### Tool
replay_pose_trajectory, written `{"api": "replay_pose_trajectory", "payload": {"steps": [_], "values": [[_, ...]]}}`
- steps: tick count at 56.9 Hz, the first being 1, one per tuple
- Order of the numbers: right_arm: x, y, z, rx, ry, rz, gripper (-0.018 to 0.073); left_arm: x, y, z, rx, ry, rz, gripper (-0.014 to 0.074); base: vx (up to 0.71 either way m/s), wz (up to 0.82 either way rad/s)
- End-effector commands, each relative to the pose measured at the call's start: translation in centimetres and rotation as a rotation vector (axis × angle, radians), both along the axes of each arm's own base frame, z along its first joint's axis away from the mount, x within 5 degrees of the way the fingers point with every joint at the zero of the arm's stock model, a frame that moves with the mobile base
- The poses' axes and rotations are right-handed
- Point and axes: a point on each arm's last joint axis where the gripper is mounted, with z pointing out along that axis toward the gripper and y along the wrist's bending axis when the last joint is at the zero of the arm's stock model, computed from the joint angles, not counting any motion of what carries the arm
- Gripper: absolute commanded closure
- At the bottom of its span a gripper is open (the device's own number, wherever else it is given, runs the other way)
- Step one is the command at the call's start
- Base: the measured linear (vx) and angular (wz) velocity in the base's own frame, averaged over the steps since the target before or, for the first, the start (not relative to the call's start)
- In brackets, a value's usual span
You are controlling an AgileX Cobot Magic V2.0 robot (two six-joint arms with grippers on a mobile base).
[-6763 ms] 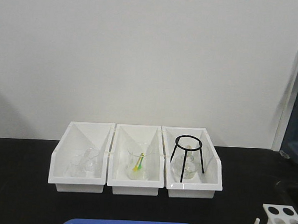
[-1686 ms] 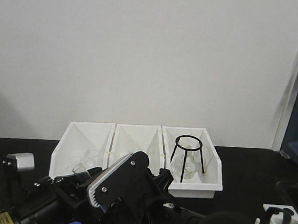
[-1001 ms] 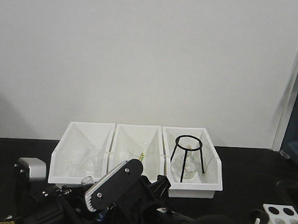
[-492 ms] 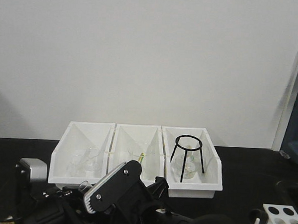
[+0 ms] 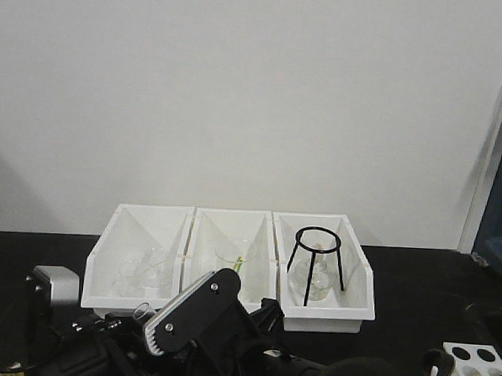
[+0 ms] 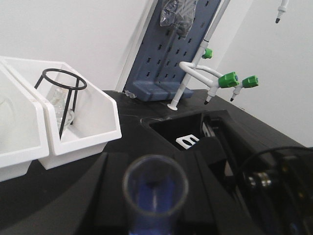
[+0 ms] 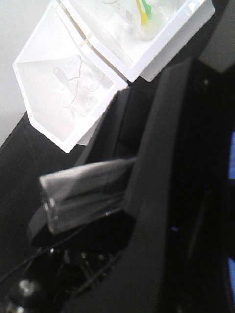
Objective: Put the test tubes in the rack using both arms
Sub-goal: 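Bring the tube to the right gripper, grasp it, open the left gripper, then carry the tube with the right gripper above the white test tube rack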
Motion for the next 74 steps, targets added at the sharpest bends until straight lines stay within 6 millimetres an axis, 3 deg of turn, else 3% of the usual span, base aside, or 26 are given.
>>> {"api": "replay_pose_trajectory", "payload": {"steps": [1, 8, 15, 53, 62, 74], "values": [[-0.3, 0.0, 2.4, 0.069, -0.032, 0.002, 0.0570, 0.0, -0.2, 2.3, -0.103, -0.083, -0.017, 0.0311, 0.00, 0.00], [-0.1, -0.1, 2.4, 0.090, -0.009, -0.039, 0.0570, -0.1, -0.2, 2.5, -0.119, -0.096, -0.026, 0.0193, 0.00, 0.00], [-0.1, -0.2, 2.4, 0.098, 0.001, -0.055, 0.0570, -0.2, -0.3, 2.8, -0.145, -0.117, -0.041, 0.0134, 0.00, 0.00], [1.5, -2.8, 2.9, 0.046, -0.075, -0.322, 0.0565, 0.1, 0.0, 3.0, -0.165, -0.119, 0.001, 0.0128, 0.00, 0.00], [2.7, -5.0, 4.1, 0.090, -0.080, -0.357, 0.0565, 0.1, 0.0, 2.9, -0.164, -0.118, 0.001, 0.0128, 0.00, 0.00], [4.1, -10.5, 7.2, 0.171, -0.136, -0.474, 0.0565, 0.1, 0.0, 2.9, -0.160, -0.115, 0.003, 0.0128, 0.00, 0.00]]}}
